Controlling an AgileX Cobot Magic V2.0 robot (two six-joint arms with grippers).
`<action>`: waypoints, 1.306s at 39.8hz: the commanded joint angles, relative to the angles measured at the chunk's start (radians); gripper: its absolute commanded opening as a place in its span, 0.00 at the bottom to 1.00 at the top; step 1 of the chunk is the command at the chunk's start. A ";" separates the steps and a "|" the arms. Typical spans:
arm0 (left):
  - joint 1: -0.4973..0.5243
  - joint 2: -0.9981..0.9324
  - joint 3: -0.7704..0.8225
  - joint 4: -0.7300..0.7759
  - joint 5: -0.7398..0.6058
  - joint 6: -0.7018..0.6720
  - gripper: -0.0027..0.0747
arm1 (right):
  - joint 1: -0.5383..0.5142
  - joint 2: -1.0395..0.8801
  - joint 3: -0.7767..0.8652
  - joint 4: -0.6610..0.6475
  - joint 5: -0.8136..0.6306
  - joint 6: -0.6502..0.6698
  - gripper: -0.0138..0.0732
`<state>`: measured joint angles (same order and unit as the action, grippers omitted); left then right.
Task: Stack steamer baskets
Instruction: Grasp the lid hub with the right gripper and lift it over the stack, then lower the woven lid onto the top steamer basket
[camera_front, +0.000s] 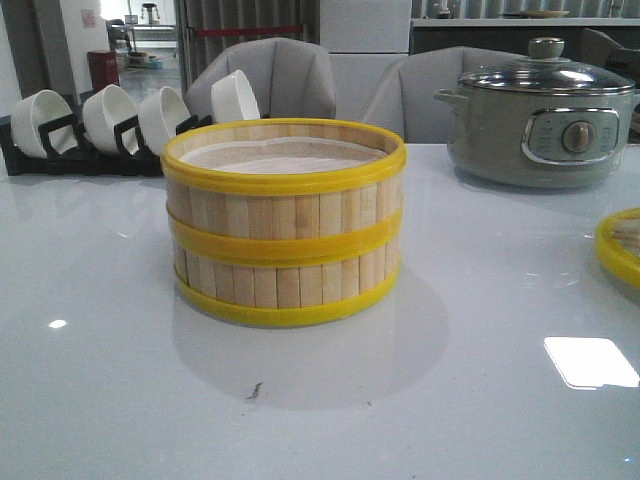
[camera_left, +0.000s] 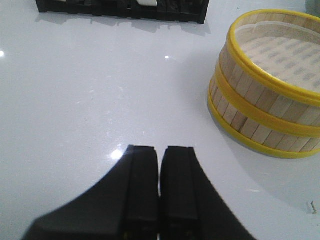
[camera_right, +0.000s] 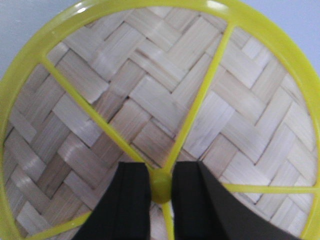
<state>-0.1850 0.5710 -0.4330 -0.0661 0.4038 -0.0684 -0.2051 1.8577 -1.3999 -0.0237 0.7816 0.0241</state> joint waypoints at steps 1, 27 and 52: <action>-0.003 -0.002 -0.031 -0.001 -0.083 -0.003 0.15 | 0.062 -0.115 -0.106 0.015 0.022 0.001 0.19; -0.003 -0.002 -0.031 -0.001 -0.083 -0.003 0.15 | 0.679 0.046 -0.722 0.018 0.295 0.001 0.19; -0.003 -0.002 -0.031 -0.001 -0.083 -0.003 0.15 | 0.793 0.213 -0.878 -0.026 0.291 0.001 0.19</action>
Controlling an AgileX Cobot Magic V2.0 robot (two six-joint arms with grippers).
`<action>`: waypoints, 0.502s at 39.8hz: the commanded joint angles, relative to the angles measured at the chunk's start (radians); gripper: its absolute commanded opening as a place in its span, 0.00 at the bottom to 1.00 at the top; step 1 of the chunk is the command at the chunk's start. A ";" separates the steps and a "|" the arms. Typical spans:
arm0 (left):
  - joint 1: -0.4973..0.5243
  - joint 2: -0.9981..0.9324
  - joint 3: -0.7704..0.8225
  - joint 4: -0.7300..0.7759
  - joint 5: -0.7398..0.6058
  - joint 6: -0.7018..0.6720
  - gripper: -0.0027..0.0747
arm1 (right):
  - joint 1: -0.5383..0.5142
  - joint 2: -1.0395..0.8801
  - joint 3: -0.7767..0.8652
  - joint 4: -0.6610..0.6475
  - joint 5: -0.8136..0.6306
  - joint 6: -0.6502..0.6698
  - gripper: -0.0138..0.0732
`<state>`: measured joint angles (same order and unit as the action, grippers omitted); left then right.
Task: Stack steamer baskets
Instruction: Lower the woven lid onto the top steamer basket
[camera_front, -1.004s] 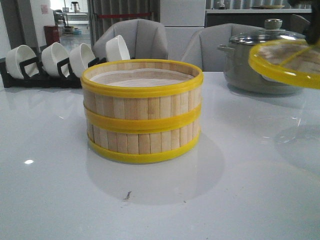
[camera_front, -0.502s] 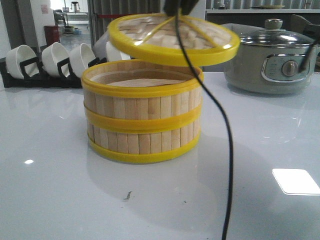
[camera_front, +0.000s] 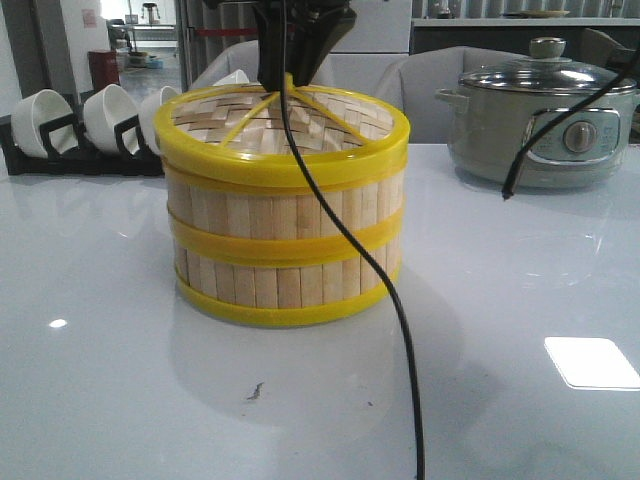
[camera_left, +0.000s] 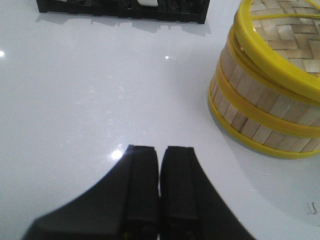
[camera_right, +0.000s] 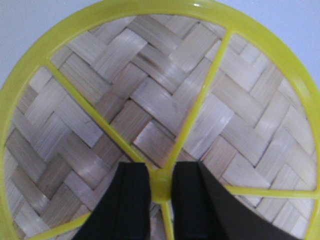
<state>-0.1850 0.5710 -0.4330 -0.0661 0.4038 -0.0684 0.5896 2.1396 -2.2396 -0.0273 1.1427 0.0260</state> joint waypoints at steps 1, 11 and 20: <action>-0.003 -0.002 -0.031 -0.001 -0.083 -0.003 0.15 | -0.001 -0.069 -0.038 -0.022 -0.074 -0.001 0.19; -0.003 -0.002 -0.031 -0.001 -0.083 -0.003 0.15 | -0.001 -0.068 -0.038 -0.022 -0.080 -0.001 0.19; -0.003 -0.002 -0.031 -0.001 -0.083 -0.003 0.15 | -0.002 -0.067 -0.038 -0.022 -0.083 -0.001 0.19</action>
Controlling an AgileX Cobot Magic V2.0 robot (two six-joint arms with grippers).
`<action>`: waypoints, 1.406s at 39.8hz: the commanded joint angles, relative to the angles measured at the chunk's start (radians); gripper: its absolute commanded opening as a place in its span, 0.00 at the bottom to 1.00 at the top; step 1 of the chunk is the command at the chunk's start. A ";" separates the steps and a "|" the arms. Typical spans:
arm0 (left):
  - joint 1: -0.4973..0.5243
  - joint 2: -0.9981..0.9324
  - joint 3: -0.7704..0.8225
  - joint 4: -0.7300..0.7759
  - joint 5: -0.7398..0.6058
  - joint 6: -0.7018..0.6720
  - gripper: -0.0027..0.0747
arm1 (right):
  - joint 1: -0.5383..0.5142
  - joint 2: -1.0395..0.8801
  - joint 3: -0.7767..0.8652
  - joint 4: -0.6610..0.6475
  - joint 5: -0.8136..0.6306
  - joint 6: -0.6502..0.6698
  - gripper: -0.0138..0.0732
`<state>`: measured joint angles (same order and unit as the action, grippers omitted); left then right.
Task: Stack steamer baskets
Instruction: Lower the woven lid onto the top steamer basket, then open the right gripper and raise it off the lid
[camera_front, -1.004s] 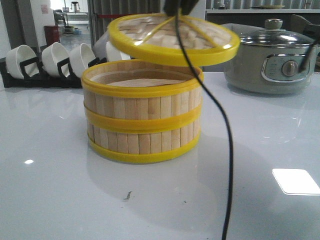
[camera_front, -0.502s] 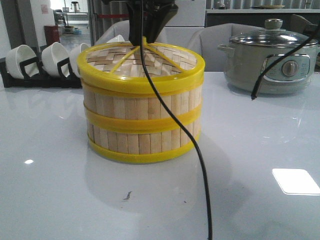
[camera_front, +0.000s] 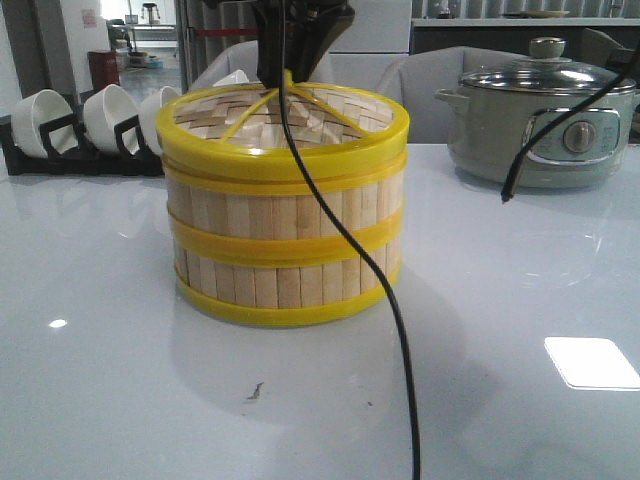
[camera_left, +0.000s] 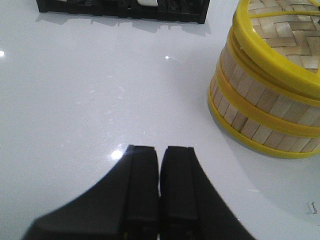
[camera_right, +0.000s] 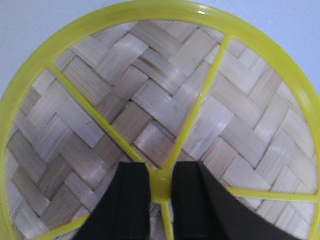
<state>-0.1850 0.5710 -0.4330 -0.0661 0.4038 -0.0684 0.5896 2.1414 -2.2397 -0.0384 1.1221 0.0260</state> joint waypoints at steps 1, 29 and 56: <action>-0.003 -0.002 -0.031 -0.001 -0.083 -0.003 0.15 | -0.002 -0.069 -0.038 -0.011 -0.064 -0.001 0.19; -0.003 -0.002 -0.031 -0.001 -0.083 -0.003 0.15 | -0.002 -0.054 -0.038 -0.012 -0.085 -0.001 0.19; -0.003 -0.002 -0.031 -0.001 -0.083 -0.003 0.15 | -0.002 -0.054 -0.038 -0.026 -0.051 -0.001 0.56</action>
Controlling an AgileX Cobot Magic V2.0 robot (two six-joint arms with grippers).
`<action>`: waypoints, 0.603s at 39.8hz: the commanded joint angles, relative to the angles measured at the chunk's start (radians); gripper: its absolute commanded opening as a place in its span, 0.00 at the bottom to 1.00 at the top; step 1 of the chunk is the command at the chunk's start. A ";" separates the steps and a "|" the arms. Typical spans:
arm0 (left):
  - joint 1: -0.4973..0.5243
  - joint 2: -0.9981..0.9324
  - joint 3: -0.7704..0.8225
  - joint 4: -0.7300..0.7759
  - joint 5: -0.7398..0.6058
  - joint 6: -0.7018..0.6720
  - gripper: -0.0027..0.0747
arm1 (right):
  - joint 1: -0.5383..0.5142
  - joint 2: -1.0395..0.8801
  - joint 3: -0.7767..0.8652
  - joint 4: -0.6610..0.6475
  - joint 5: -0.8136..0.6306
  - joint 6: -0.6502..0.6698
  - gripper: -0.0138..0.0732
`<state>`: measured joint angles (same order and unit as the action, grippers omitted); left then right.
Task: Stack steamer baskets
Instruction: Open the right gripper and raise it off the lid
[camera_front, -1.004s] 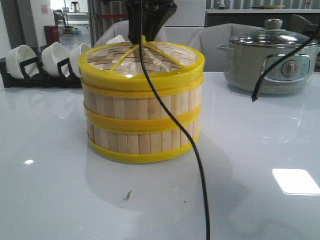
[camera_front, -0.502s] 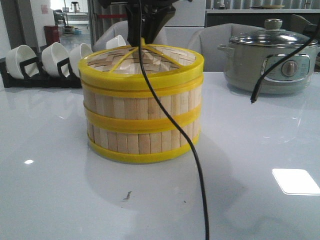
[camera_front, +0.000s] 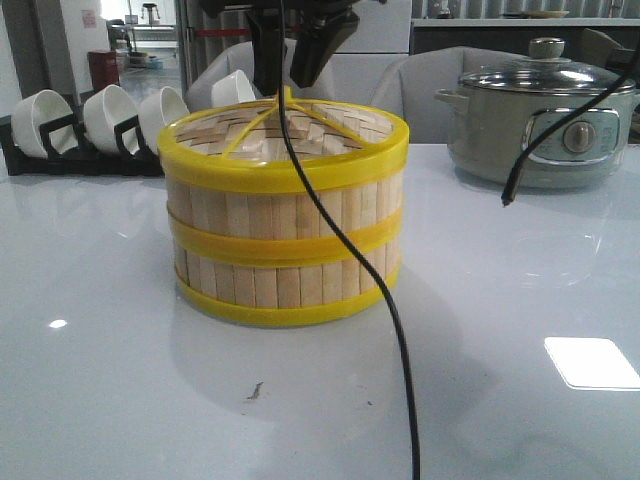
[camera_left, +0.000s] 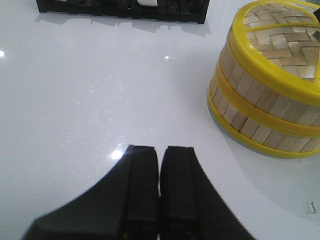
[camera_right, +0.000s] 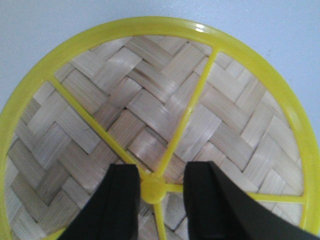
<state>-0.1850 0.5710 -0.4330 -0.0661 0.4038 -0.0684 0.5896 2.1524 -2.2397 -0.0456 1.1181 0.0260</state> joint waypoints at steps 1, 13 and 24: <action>-0.003 -0.002 -0.031 -0.001 -0.083 -0.003 0.15 | -0.002 -0.065 -0.038 -0.019 -0.046 -0.001 0.56; -0.003 -0.002 -0.031 -0.001 -0.083 -0.003 0.15 | -0.011 -0.092 -0.038 -0.049 -0.054 -0.001 0.56; -0.003 -0.002 -0.031 -0.001 -0.083 -0.003 0.15 | -0.083 -0.219 -0.020 -0.078 -0.084 -0.001 0.56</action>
<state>-0.1850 0.5710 -0.4330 -0.0661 0.4038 -0.0684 0.5429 2.0548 -2.2397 -0.0940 1.1119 0.0260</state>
